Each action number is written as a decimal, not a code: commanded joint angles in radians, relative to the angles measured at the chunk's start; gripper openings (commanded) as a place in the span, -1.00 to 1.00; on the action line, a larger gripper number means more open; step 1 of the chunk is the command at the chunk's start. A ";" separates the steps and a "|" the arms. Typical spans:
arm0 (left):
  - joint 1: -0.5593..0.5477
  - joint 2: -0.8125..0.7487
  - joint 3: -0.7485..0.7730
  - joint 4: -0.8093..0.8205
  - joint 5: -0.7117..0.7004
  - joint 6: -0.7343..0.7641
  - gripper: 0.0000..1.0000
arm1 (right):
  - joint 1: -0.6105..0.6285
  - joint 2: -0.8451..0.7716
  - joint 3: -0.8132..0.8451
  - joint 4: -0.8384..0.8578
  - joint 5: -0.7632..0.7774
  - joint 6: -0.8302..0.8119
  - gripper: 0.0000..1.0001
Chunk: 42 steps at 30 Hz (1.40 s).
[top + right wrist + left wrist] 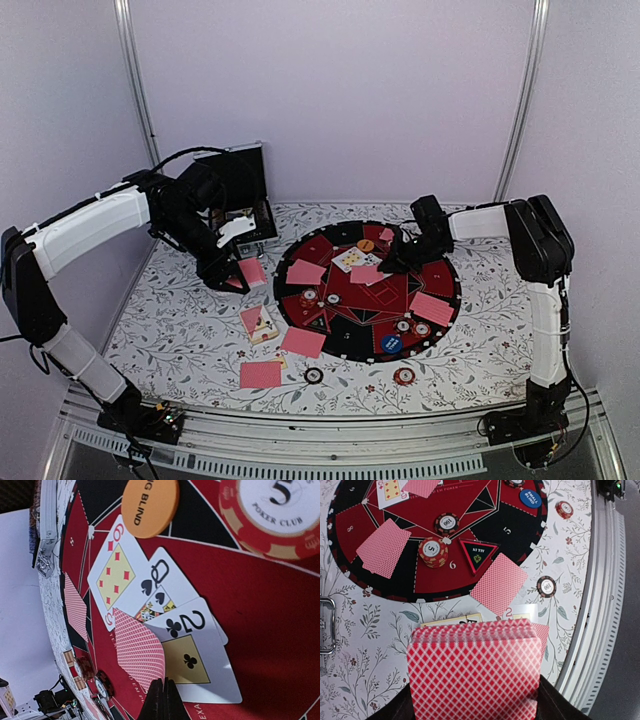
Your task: Distribute texas hold em gaming equipment
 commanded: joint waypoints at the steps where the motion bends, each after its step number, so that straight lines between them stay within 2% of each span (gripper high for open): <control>1: 0.010 -0.008 0.013 0.000 0.020 0.008 -1.00 | -0.004 0.009 0.022 -0.069 0.057 -0.047 -0.96; 7: 0.011 -0.008 0.018 0.001 0.021 0.008 -1.00 | -0.004 0.002 0.051 -0.106 0.076 -0.055 -0.67; 11: 0.010 -0.008 0.016 -0.002 0.021 0.009 -1.00 | -0.003 -0.020 0.076 -0.129 0.097 -0.058 -0.34; 21: 0.011 -0.008 0.018 -0.001 0.026 0.011 -1.00 | -0.004 -0.076 0.116 -0.218 0.182 -0.094 0.00; 24: 0.010 -0.008 0.016 0.000 0.027 0.009 -1.00 | -0.004 -0.124 0.120 -0.215 0.190 -0.088 0.31; 27: 0.011 -0.010 0.018 0.000 0.025 0.009 -1.00 | -0.002 -0.181 0.118 -0.195 0.173 -0.075 0.94; 31: 0.011 -0.013 0.018 0.000 0.025 0.008 -1.00 | -0.025 -0.232 0.113 -0.138 0.144 0.019 0.98; 32: 0.011 -0.014 0.018 0.000 0.026 0.008 -1.00 | -0.042 -0.233 0.096 -0.116 0.090 0.047 0.98; 35: 0.012 -0.016 0.019 0.000 0.027 0.006 -1.00 | -0.090 -0.256 -0.074 0.124 -0.108 0.122 0.98; 37: 0.012 -0.017 0.023 0.000 0.025 0.006 -1.00 | -0.086 -0.305 -0.132 0.229 -0.122 0.195 0.98; 42: 0.011 -0.013 0.030 0.000 0.022 0.006 -1.00 | -0.006 -0.304 -0.070 0.171 -0.107 0.163 0.98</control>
